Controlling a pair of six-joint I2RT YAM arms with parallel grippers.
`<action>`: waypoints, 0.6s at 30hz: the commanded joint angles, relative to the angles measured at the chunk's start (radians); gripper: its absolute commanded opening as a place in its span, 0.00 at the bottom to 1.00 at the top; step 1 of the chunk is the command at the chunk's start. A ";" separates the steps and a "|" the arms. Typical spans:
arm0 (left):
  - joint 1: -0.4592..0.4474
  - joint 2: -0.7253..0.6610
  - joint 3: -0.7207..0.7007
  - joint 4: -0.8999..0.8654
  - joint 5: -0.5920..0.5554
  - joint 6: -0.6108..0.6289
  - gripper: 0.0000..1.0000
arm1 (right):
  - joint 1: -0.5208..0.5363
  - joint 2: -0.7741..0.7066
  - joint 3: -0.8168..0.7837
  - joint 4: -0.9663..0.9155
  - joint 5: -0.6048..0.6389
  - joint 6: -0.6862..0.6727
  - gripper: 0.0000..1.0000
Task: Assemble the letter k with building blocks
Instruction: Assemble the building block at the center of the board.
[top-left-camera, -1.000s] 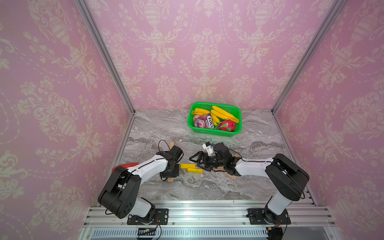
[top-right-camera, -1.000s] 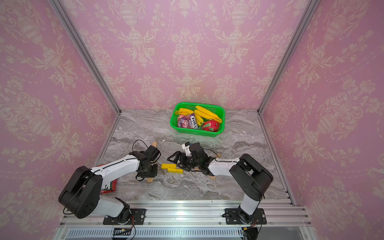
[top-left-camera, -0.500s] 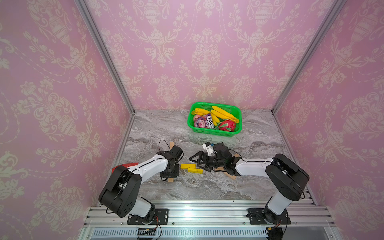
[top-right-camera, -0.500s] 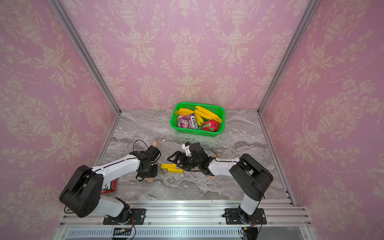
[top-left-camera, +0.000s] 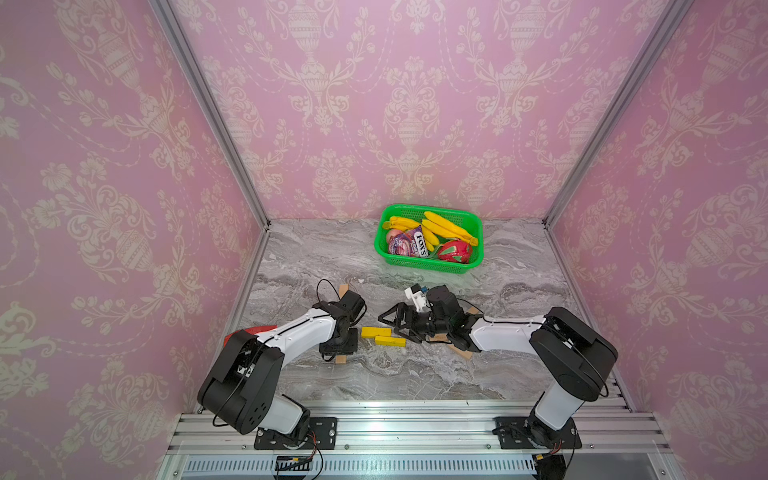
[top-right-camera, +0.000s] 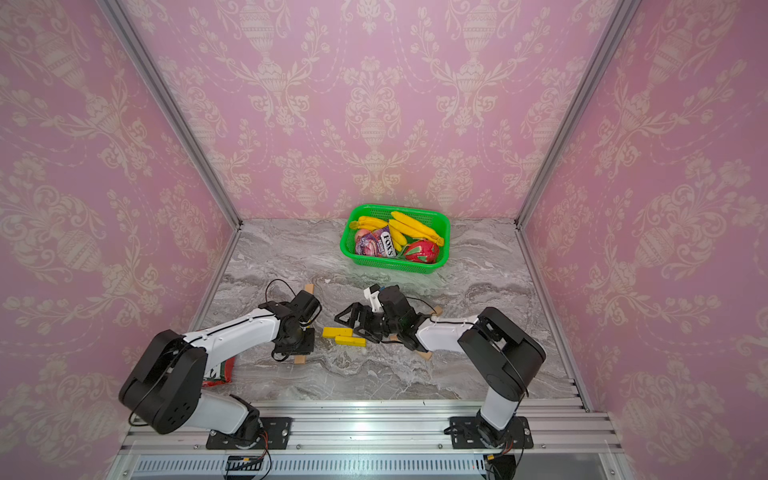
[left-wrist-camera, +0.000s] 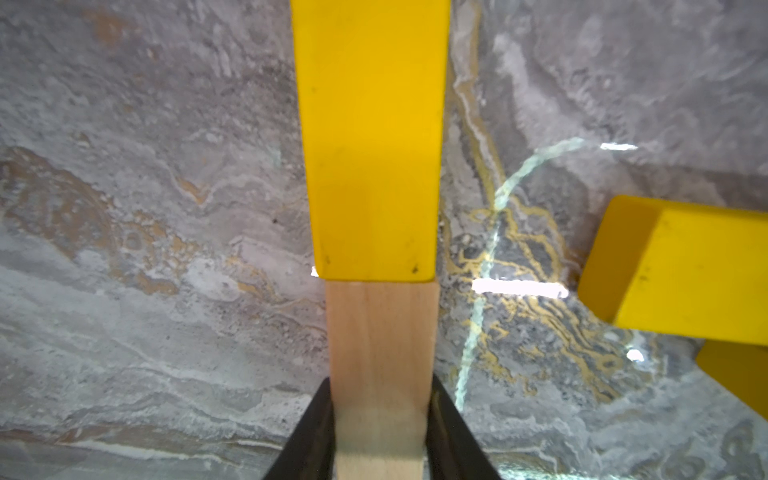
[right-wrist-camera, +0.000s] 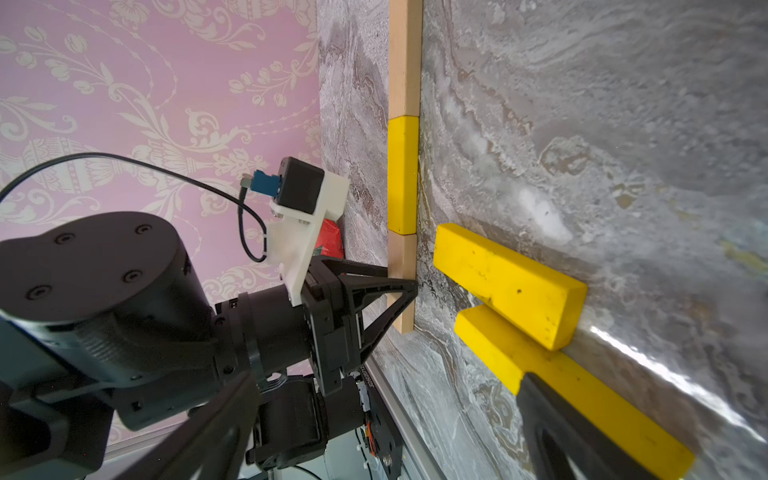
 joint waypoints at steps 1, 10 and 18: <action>0.013 0.018 0.012 -0.020 -0.042 0.006 0.36 | 0.008 0.010 0.020 0.001 -0.005 -0.016 1.00; 0.015 0.014 0.006 0.010 0.005 0.025 0.44 | 0.008 0.014 0.017 0.004 -0.006 -0.015 1.00; 0.015 -0.012 0.017 -0.007 0.015 0.038 0.46 | 0.009 0.025 0.021 0.017 -0.020 -0.017 1.00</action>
